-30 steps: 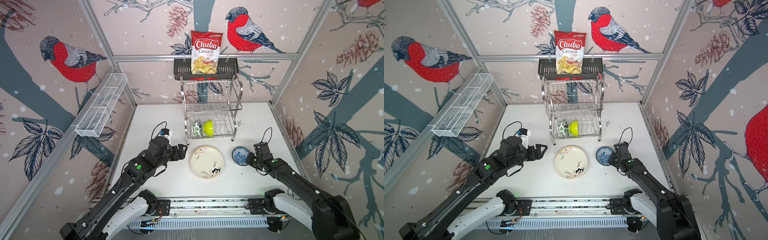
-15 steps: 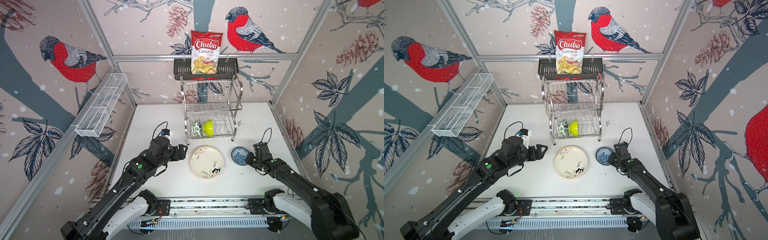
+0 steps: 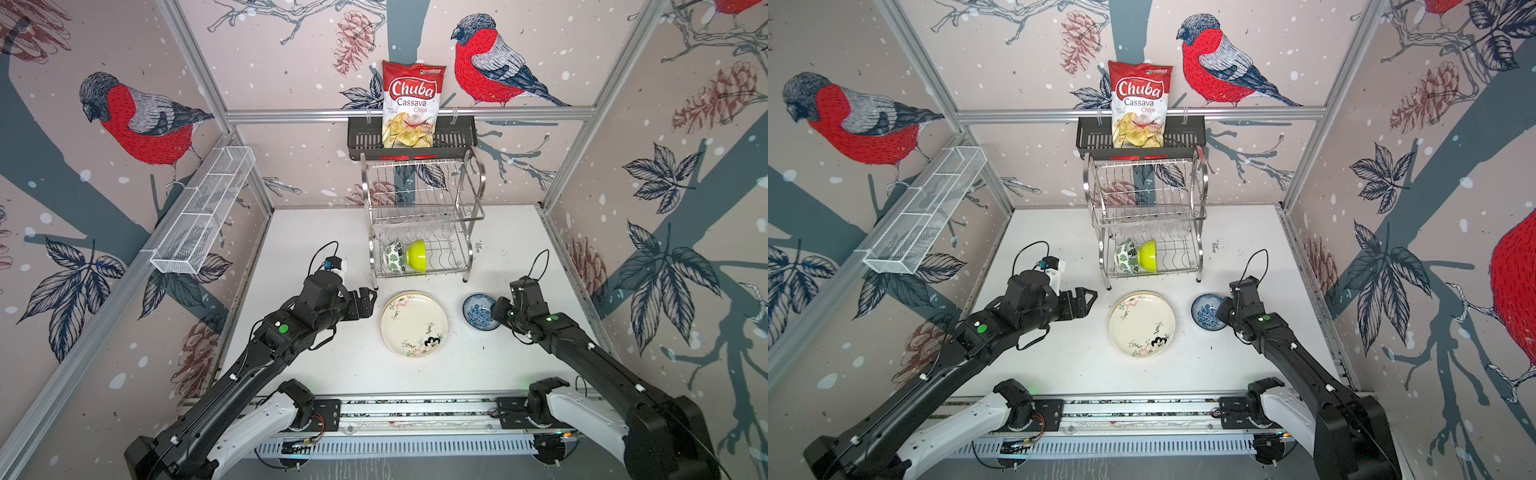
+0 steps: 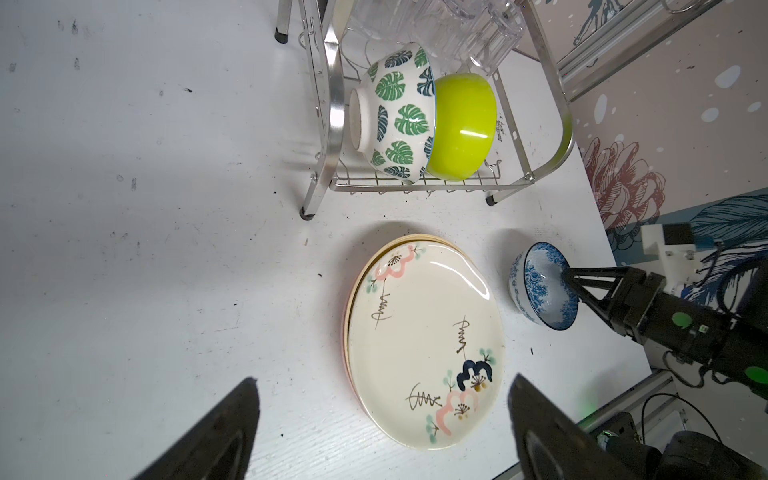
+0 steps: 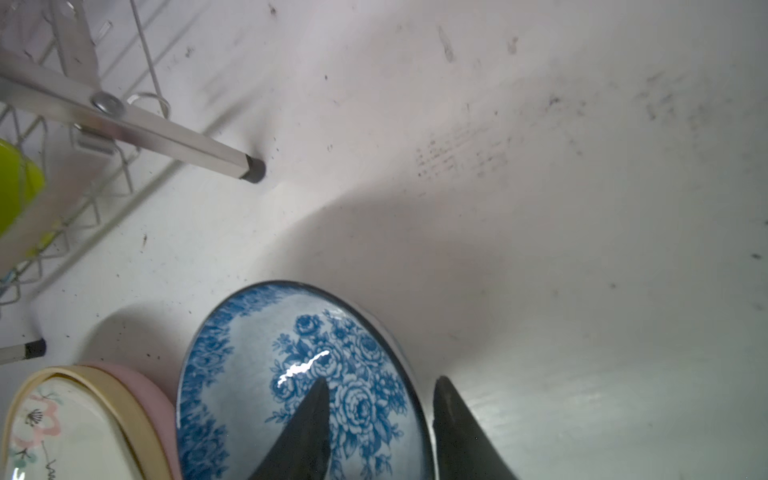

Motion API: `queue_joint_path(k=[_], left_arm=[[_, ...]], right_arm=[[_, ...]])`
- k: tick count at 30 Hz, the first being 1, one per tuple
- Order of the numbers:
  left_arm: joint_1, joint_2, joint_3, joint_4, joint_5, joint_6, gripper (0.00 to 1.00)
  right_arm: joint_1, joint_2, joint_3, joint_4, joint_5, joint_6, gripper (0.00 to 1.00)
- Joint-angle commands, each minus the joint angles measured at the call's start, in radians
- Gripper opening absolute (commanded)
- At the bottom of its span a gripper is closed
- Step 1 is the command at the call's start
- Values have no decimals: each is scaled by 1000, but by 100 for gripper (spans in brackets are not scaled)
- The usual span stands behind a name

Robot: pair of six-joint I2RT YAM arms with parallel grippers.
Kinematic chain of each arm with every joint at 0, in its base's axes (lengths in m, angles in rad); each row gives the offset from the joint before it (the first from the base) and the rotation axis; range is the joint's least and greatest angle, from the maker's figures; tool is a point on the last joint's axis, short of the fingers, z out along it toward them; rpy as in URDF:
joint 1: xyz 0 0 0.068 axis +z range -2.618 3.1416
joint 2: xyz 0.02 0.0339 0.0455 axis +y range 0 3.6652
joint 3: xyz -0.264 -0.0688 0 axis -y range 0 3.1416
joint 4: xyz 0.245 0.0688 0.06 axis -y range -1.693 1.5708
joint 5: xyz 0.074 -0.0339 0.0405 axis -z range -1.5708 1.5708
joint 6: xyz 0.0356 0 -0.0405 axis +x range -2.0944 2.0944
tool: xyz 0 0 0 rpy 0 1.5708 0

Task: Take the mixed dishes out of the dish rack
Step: 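Raise both grippers to the rack toward the lime-green bowl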

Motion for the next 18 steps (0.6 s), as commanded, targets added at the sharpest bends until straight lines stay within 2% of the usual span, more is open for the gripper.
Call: queue_joint_path(k=[1,7,11,13,15,18], left_arm=[[1,13,15,19,-17,15,93],[7,50,33,29,-117,19,96],[10,107,45,60,-188,22,96],[13,130,41,103,-208,25,96],[32,160,37,158,-191,30,95],[103,215,27,247,-79,30,92]], right_arm=[[-23,-15,36,-52,26,-39,48],[-38,-33,130,-27,-42,-105,49],[-28,-31,143,145,-236,-133,47],[-12,-26,123,256,-288,-122,46],[14,-15,105,360,-294,-107,46],[77,14,85,517,-303,-130,46]])
